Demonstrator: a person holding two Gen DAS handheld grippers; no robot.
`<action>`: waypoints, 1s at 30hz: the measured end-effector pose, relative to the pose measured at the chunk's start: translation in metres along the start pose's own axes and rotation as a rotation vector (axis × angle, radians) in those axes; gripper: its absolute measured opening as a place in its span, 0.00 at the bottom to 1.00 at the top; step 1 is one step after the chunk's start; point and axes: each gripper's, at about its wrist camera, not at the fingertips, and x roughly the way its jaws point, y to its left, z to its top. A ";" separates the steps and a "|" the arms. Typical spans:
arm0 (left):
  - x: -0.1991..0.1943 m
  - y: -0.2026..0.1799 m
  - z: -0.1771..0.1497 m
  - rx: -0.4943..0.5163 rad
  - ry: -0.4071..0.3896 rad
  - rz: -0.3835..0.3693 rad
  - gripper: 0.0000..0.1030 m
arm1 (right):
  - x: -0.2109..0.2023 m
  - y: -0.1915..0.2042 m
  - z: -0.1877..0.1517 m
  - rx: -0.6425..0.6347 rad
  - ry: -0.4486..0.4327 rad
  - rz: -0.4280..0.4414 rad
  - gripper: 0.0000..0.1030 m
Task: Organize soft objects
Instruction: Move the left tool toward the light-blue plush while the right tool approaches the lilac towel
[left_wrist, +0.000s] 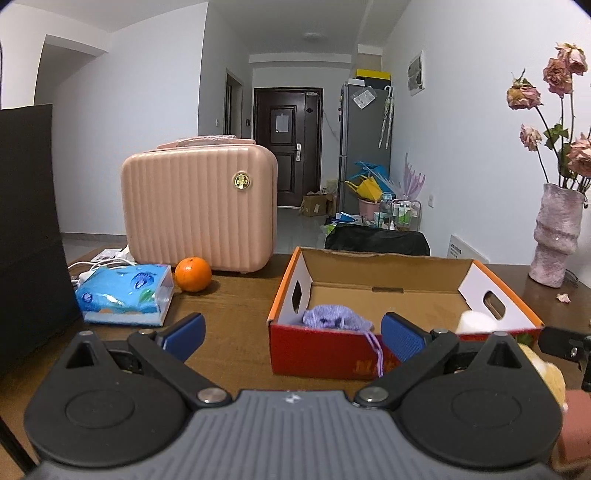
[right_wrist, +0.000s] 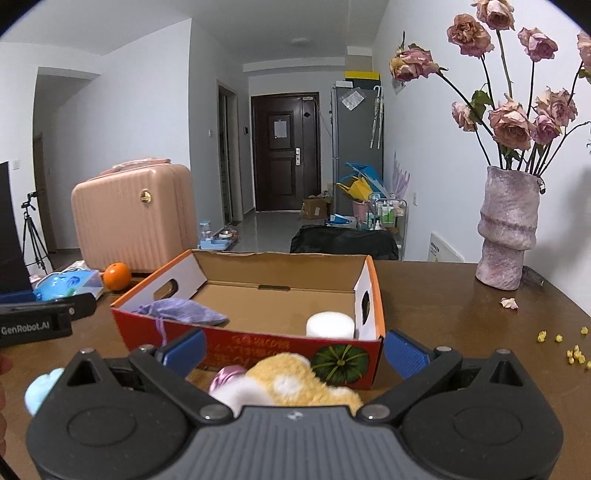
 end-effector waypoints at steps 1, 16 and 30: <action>-0.004 0.001 -0.003 0.001 0.001 -0.002 1.00 | -0.003 0.001 -0.002 0.000 0.000 0.002 1.00; -0.061 0.007 -0.039 0.043 -0.007 -0.032 1.00 | -0.052 0.018 -0.033 -0.025 -0.012 0.021 1.00; -0.105 0.017 -0.077 0.069 0.021 -0.072 1.00 | -0.087 0.035 -0.073 -0.058 0.003 0.033 1.00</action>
